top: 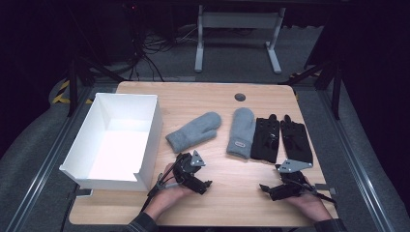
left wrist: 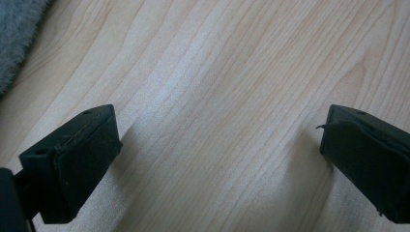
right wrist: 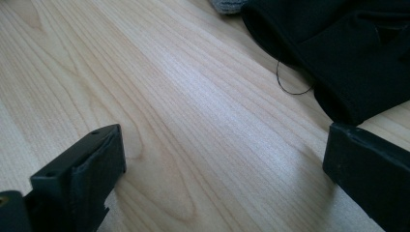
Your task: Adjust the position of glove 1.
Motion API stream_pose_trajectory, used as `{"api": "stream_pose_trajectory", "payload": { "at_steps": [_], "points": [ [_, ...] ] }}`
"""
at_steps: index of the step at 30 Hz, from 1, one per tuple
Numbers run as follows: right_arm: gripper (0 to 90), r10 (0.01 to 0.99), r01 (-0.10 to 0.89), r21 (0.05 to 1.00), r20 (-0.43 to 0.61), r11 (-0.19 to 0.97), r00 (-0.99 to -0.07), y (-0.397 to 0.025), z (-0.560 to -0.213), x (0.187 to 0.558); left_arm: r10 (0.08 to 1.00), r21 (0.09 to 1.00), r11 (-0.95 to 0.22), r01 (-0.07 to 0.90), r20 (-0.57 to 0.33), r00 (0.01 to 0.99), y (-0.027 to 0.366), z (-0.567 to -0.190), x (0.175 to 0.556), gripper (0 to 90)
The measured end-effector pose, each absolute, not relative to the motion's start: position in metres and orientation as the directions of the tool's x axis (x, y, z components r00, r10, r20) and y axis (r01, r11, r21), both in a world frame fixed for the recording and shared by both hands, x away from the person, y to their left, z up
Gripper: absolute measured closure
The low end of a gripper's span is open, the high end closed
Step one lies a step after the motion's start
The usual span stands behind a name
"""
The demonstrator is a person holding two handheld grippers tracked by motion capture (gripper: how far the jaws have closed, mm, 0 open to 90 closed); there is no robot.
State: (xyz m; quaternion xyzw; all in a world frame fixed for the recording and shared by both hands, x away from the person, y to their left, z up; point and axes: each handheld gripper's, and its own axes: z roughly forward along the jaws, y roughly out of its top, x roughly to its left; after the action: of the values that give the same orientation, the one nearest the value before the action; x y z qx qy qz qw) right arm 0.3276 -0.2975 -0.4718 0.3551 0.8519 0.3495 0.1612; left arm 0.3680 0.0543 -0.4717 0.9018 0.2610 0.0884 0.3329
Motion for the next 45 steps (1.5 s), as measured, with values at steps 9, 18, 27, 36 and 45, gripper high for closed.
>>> {"api": "stream_pose_trajectory", "payload": {
  "at_steps": [9,18,27,36,45],
  "points": [
    [1.5,0.718,0.493,0.710,-0.026,0.503,-0.696,-0.297,-0.472,0.328,0.547,0.683,-0.598,0.419,-0.035,0.837,0.048,-0.455,0.379,7.0],
    [1.4,0.717,0.492,0.710,-0.027,0.504,-0.696,-0.297,-0.472,0.328,0.557,0.711,-0.569,0.413,-0.037,0.830,0.033,-0.441,0.395,15.7],
    [1.4,0.717,0.492,0.710,-0.027,0.504,-0.697,-0.297,-0.472,0.328,0.528,0.723,-0.568,0.394,-0.047,0.848,0.010,-0.443,0.413,27.2],
    [1.4,0.717,0.491,0.710,-0.027,0.505,-0.697,-0.297,-0.472,0.328,0.495,0.697,-0.613,0.371,-0.027,0.869,-0.008,-0.451,0.424,39.1],
    [1.4,0.719,0.493,0.710,-0.027,0.503,-0.695,-0.297,-0.472,0.328,0.482,0.686,-0.626,0.371,-0.033,0.876,-0.017,-0.457,0.434,53.2]
  ]
}}
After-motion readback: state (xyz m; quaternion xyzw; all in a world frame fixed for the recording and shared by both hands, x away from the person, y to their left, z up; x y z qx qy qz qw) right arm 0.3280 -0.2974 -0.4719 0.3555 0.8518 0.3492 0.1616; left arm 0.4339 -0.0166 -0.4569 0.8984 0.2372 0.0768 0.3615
